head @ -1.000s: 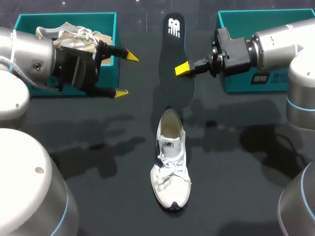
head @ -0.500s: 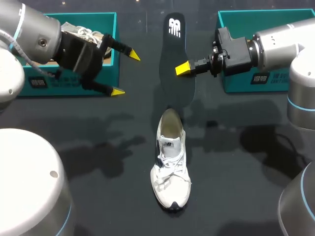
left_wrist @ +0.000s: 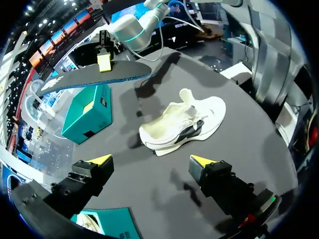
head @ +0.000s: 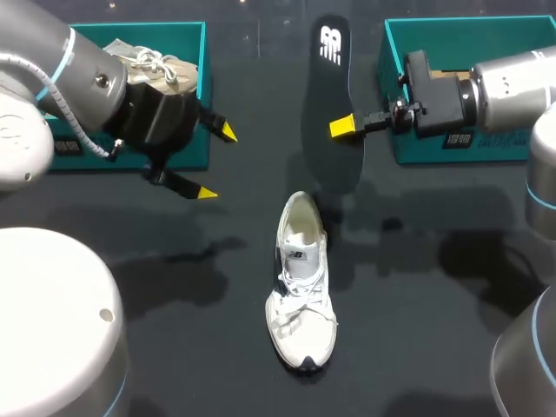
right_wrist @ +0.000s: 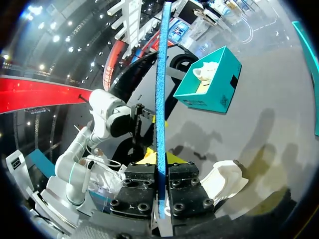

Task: Take the shoe out of the shoebox, open the shoe tongue, remove and reinsert the insole, then place the shoe into the shoebox

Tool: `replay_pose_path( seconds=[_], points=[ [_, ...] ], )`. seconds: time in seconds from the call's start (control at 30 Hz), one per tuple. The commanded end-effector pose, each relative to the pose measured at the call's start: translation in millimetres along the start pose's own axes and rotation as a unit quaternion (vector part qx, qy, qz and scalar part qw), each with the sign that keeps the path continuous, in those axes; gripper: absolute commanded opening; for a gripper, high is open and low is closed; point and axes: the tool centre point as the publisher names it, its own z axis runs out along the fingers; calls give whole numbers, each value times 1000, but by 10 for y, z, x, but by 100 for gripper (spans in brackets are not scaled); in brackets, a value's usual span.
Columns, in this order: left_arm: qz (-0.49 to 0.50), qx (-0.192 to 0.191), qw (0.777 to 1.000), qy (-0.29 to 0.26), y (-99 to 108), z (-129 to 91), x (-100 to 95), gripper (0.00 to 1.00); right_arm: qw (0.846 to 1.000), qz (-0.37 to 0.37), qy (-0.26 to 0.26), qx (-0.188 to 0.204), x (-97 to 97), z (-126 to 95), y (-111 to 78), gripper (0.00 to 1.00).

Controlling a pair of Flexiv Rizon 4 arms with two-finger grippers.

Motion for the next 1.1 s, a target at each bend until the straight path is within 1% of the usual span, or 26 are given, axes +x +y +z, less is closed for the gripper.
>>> replay_pose_path(
  seconds=[0.03, 0.17, 0.2, 0.23, 0.3, 0.33, 0.37, 0.4, 0.43, 0.5, 0.53, 0.6, 0.67, 1.0, 1.03, 1.07, 1.1],
  points=[
    [-95, -113, 989, 25, -60, -114, 10, 100, 1000, 0, -2, -4, 18, 2, -42, 0],
    [-95, -113, 989, 25, -60, -114, 10, 100, 1000, 0, -2, -4, 18, 2, -42, 0],
    [-110, -137, 984, 26, -87, -13, 19, 100, 1000, 0, -2, -4, 18, 2, -42, 0],
    [-121, -136, 982, 40, -94, 93, 42, 100, 1000, -9, -4, -19, -74, 36, -30, 0],
    [-142, -133, 979, 60, -79, 189, 68, 100, 999, -18, -4, -32, -167, 76, -28, 0],
    [-143, -145, 977, 63, -62, 252, 116, 100, 999, -24, -3, -37, -225, 115, -34, 0],
    [-149, -143, 976, 70, -53, 268, 129, 100, 999, -28, -9, -35, -242, 137, -38, 0],
    [-156, -144, 974, 81, -32, 301, 157, 100, 999, -37, -3, -35, -264, 178, -43, 0],
    [-161, -144, 973, 81, -20, 313, 177, 100, 999, -43, 4, -33, -271, 210, -51, 0],
    [-166, -141, 972, 88, 5, 330, 215, 100, 998, -56, -4, -29, -287, 263, -67, 0],
    [-171, -135, 972, 93, 12, 341, 249, 100, 998, -64, 4, -29, -301, 293, -79, 0],
    [-170, -128, 972, 100, 26, 363, 301, 100, 997, -71, 1, -27, -331, 334, -106, 0],
    [-157, -109, 975, 117, 59, 382, 354, 100, 997, -76, 5, -26, -333, 349, -140, 0],
    [-157, -109, 975, 117, 59, 382, 354, 100, 997, -76, 5, -26, -333, 349, -140, 0],
    [-150, -103, 977, 114, 46, 447, 382, 100, 996, -84, 22, -15, -359, 384, -137, 0],
    [-141, -96, 979, 114, 43, 517, 423, 100, 995, -94, 25, -5, -390, 429, -145, 0],
    [-138, -95, 979, 121, 55, 587, 450, 100, 996, -92, 15, -3, -428, 467, -156, 0]
  ],
)
